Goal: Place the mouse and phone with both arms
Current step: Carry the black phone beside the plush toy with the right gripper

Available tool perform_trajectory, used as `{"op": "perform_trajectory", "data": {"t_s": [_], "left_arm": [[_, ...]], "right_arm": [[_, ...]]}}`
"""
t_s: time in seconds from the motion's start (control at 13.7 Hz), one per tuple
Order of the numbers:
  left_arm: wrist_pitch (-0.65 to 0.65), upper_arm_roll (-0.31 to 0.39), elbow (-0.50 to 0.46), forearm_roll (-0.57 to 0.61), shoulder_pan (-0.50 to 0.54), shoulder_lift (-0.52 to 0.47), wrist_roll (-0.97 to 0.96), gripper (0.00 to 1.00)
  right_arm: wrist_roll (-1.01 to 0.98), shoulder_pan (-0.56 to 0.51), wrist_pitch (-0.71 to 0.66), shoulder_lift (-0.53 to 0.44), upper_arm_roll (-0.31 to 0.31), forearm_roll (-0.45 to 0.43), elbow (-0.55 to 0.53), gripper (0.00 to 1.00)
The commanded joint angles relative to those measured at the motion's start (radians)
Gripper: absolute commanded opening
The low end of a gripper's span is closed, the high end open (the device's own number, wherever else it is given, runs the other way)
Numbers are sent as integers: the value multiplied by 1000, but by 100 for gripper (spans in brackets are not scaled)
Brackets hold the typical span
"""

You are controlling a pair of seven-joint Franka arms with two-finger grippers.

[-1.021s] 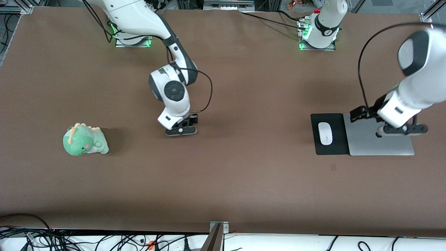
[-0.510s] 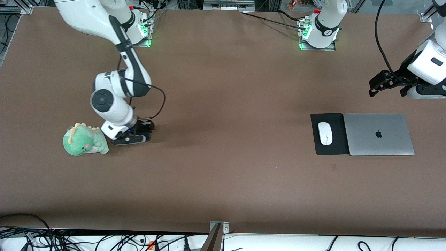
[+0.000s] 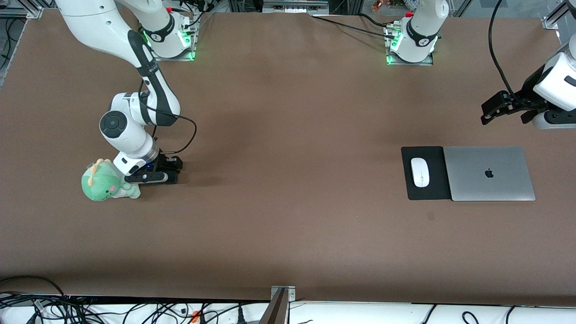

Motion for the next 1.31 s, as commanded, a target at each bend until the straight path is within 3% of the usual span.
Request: {"op": "perform_trajectory", "data": {"t_s": [0.0,0.07,0.15,0.22,0.36,0.51,0.58,0.73,0.8,1.24], "left_arm": [[-32,-1,38,-3,11,14,-4,100],[-47,-1,38,-3,11,14,-4,100],[-58,1,39,-3,14,13,-2,100],[-58,2,39,-3,18,11,-2,100],[-79,1,39,-3,25,10,1,100],[-84,5,38,-5,23,7,-4,100],[-84,34,36,-5,5,5,-7,100],[-86,178,32,-6,-139,-2,-9,100],[-90,208,31,-8,-171,-3,-9,100],[-90,211,38,-12,-169,-1,-9,100]], "right_arm": [[-42,-20,59,17,16,28,-7,12],[-42,-20,59,20,18,28,-7,20],[-42,-21,59,20,18,28,-7,54],[-43,-21,59,20,18,28,-4,98],[-46,-20,42,14,18,28,0,100],[-45,-20,-62,-10,19,29,35,100],[-45,-20,-121,-24,19,39,61,100],[-49,-21,-215,-56,13,124,97,100],[-49,-26,-258,-82,7,132,108,100],[-54,-44,-548,-272,-62,172,192,100]]}}
